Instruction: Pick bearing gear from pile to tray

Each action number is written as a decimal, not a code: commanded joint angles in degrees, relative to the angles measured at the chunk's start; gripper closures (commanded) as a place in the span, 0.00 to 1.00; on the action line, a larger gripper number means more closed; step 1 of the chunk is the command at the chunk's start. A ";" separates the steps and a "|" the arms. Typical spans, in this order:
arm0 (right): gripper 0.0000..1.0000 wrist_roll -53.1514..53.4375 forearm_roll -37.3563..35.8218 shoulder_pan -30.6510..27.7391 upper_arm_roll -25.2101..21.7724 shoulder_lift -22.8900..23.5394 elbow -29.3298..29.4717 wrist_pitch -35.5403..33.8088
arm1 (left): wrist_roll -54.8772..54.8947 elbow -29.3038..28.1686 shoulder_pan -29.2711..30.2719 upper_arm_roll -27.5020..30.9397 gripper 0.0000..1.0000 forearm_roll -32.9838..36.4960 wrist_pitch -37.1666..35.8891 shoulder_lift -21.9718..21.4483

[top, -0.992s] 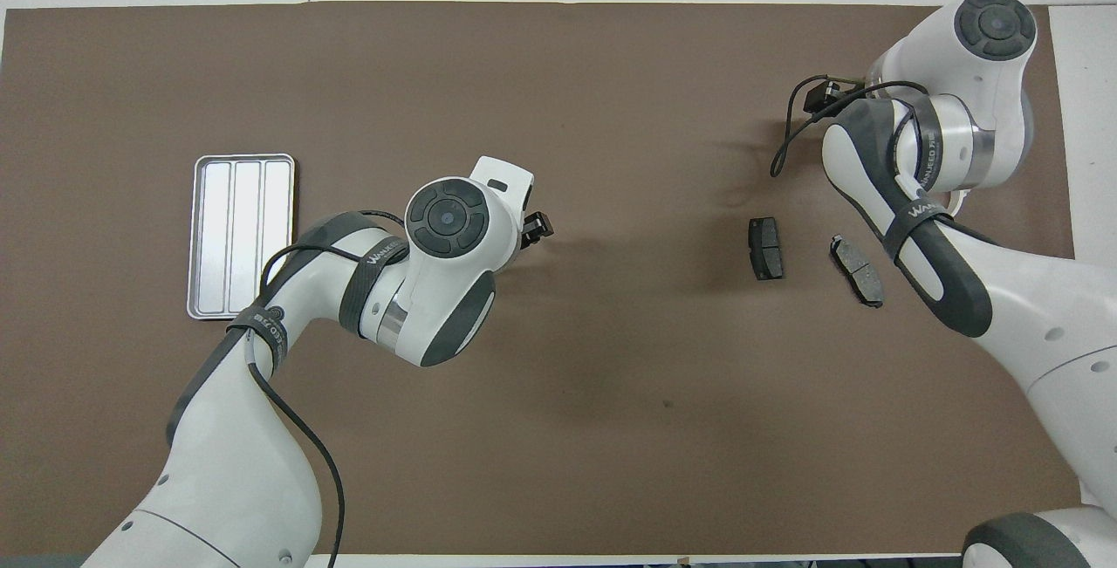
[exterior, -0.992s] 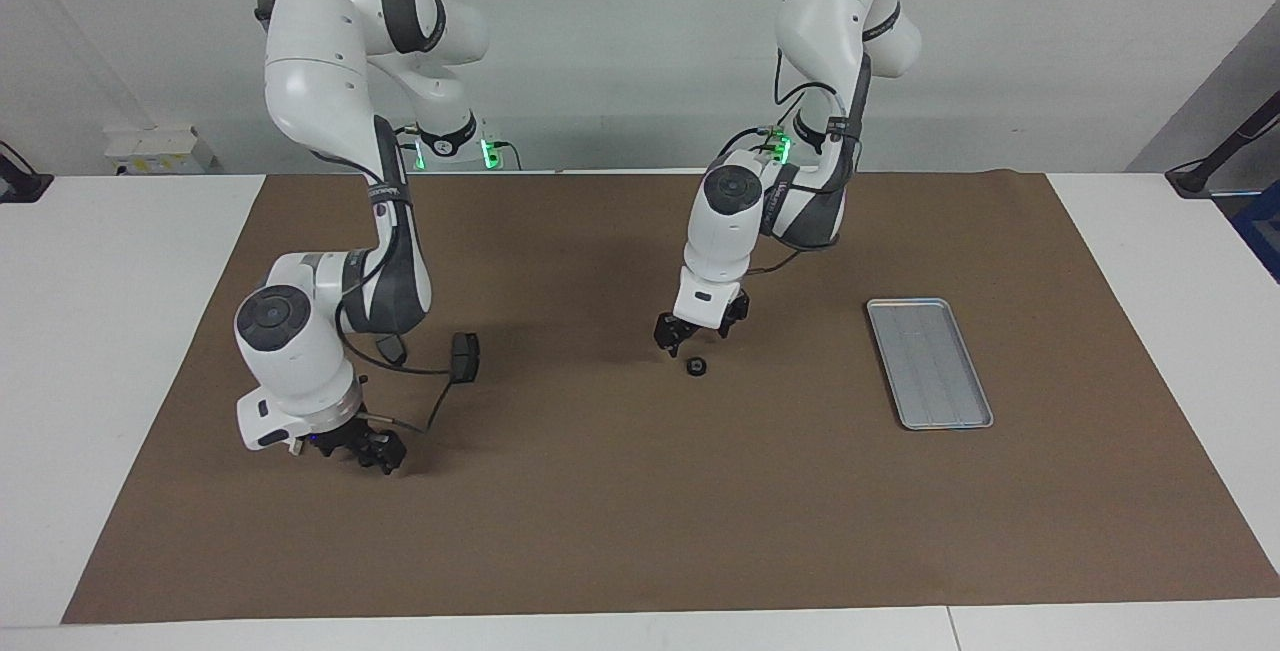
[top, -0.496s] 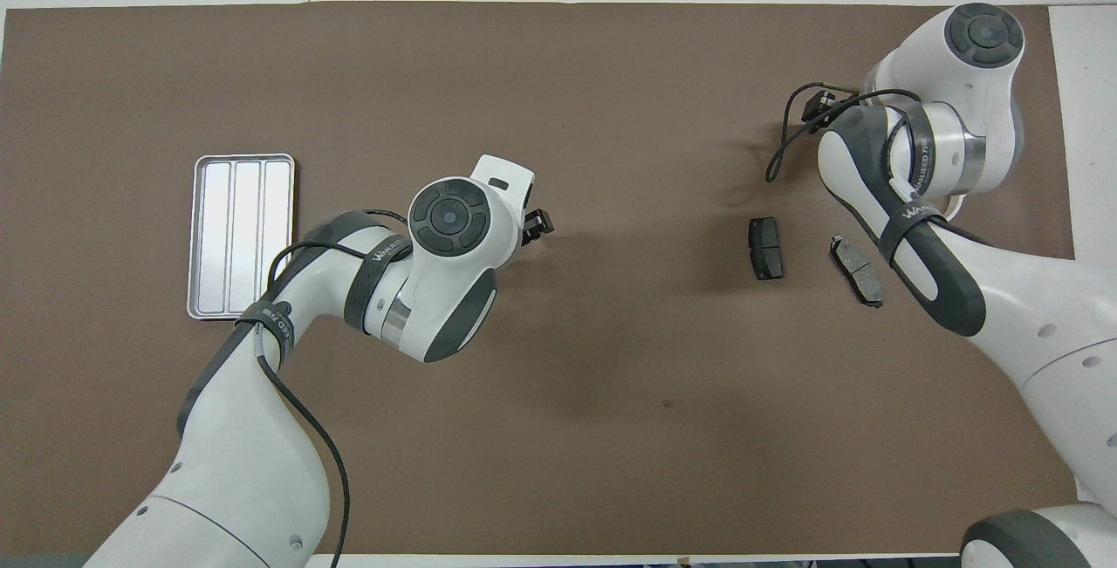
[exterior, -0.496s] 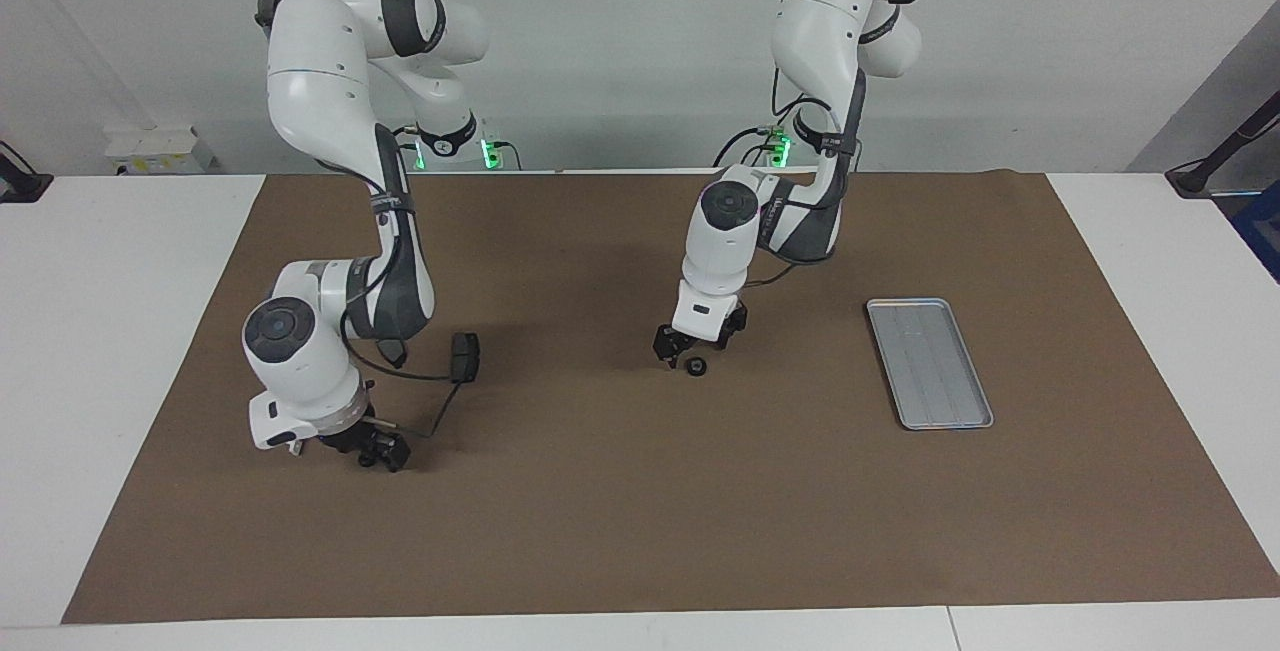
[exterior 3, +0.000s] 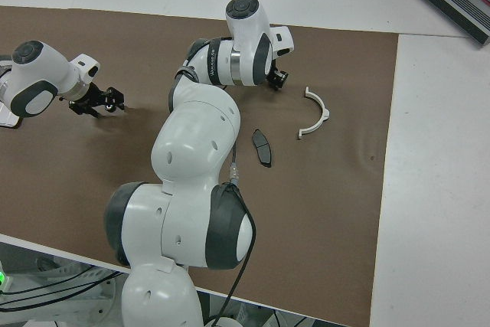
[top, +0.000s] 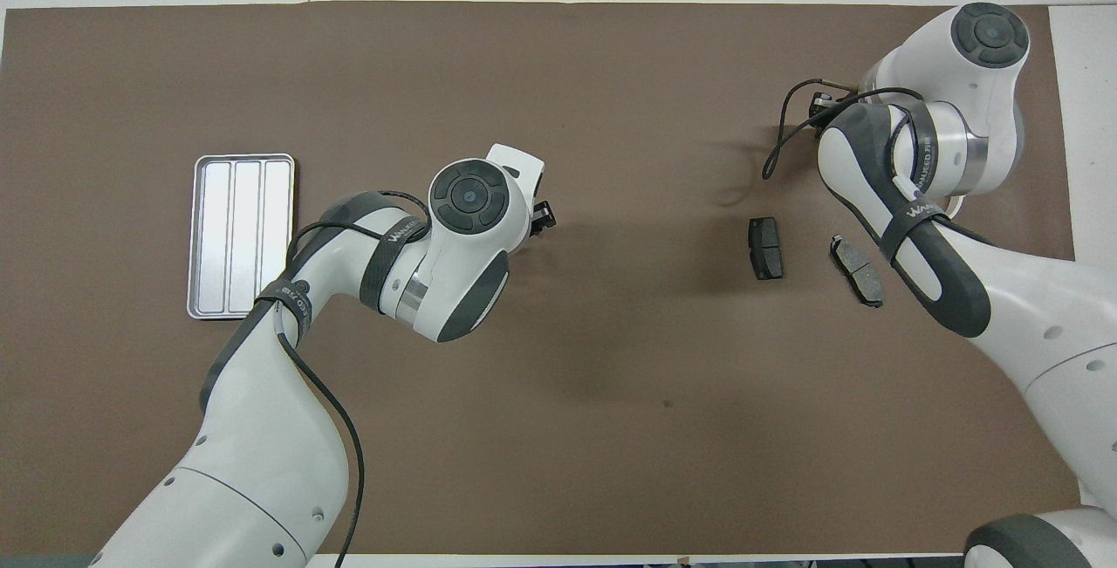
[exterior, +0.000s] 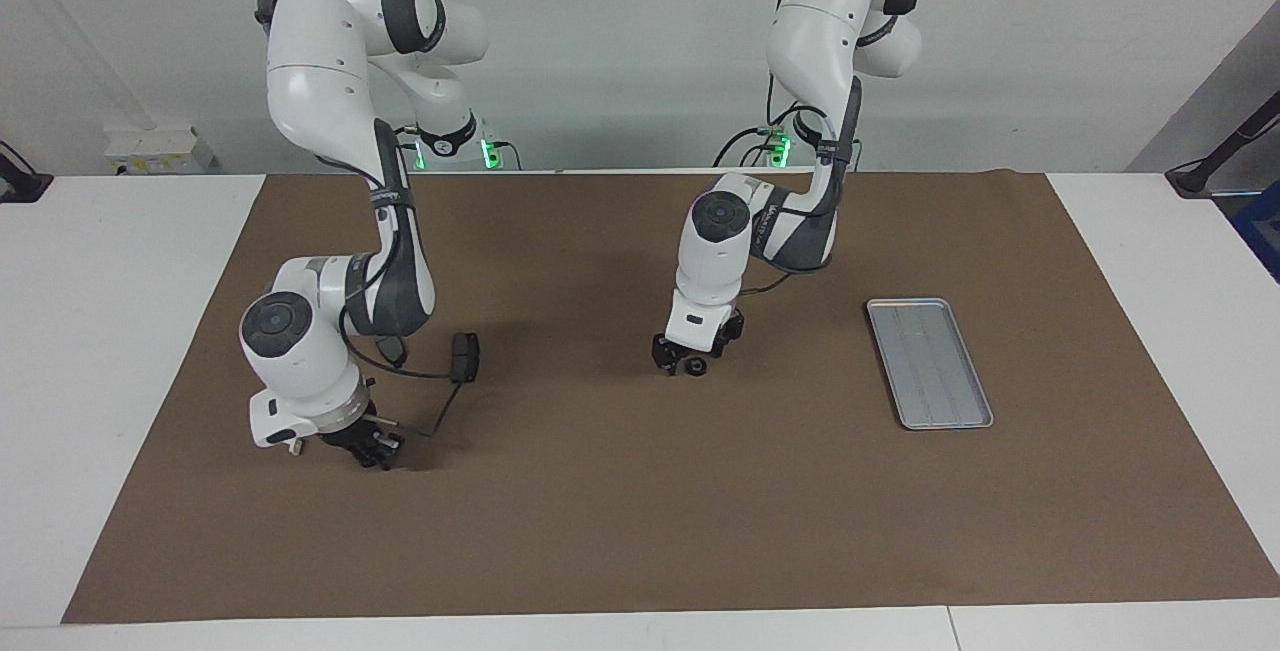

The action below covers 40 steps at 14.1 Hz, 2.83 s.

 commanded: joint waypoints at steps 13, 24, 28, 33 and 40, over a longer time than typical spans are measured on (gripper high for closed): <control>1.00 -1.67 -0.79 -1.28 0.56 -2.30 0.73 -6.61 | 24.35 8.76 14.90 2.67 1.00 2.24 -25.42 -9.54; 1.00 17.61 3.60 13.19 2.41 -15.23 6.17 -29.21 | 55.79 -18.75 33.23 2.67 1.00 -0.31 -6.93 -22.85; 1.00 38.19 5.53 22.43 2.67 -15.32 5.66 -26.15 | 54.21 -22.63 32.35 2.58 1.00 -0.31 -2.07 -22.42; 1.00 50.26 5.63 31.14 2.59 -14.62 0.14 -14.75 | 50.53 -26.06 29.90 2.58 1.00 -0.31 1.70 -22.41; 1.00 58.53 0.80 37.13 2.50 -6.63 -6.21 1.87 | 50.96 -28.35 29.80 2.58 1.00 -0.31 3.38 -22.33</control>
